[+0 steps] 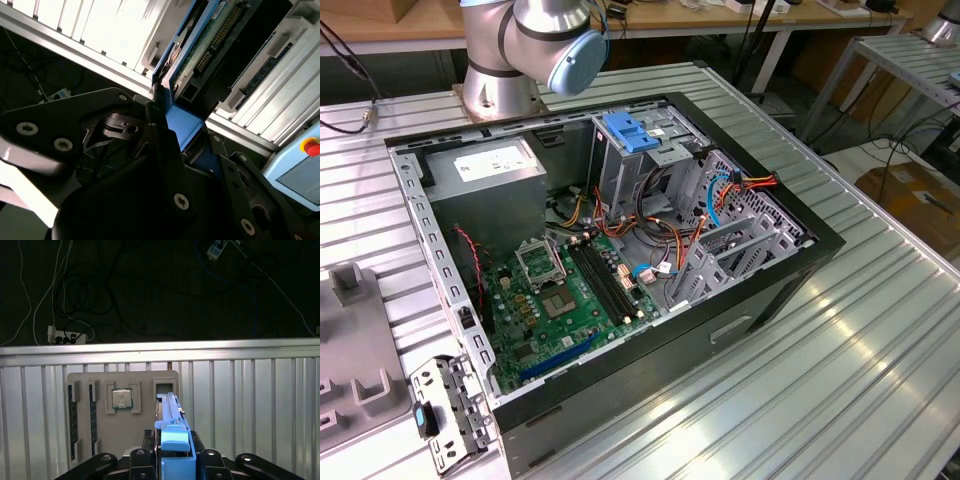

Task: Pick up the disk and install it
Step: 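Pick up the disk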

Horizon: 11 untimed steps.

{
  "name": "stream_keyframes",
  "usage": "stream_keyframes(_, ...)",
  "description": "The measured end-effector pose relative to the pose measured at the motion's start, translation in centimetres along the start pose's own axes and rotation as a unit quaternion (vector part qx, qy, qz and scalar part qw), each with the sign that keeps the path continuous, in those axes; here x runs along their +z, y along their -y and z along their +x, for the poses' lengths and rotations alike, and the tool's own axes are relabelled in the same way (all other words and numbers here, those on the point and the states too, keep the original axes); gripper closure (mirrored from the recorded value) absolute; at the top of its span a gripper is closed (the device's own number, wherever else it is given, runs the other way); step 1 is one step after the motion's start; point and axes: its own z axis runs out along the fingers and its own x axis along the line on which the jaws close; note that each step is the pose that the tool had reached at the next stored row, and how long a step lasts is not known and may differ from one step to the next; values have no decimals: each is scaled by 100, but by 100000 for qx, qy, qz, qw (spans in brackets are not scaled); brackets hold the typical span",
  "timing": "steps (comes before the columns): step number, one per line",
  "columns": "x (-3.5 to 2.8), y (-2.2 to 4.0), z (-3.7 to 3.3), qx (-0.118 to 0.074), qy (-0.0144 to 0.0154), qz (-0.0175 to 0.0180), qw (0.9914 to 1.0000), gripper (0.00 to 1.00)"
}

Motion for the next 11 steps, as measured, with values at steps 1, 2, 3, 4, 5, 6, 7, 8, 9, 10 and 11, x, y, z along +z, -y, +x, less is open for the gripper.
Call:
stream_keyframes(1,-9,0,0,0,-1,-1,100000,63)
stream_keyframes(2,-23,1,0,0,-1,-3,100000,63)
stream_keyframes(3,-35,1,0,0,0,-3,100000,63)
stream_keyframes(4,-48,1,0,2,0,0,100000,63)
stream_keyframes(5,-55,2,0,0,0,-1,100000,63)
stream_keyframes(6,-62,2,0,1,-3,-7,100000,63)
stream_keyframes(7,-68,2,0,2,0,-2,100000,63)
stream_keyframes(8,-74,2,0,-1,-1,-1,100000,63)
stream_keyframes(9,-82,2,0,0,1,-3,100000,63)
stream_keyframes(10,-89,3,0,0,-1,-2,100000,63)
stream_keyframes(11,-95,3,0,-1,1,-1,100000,63)
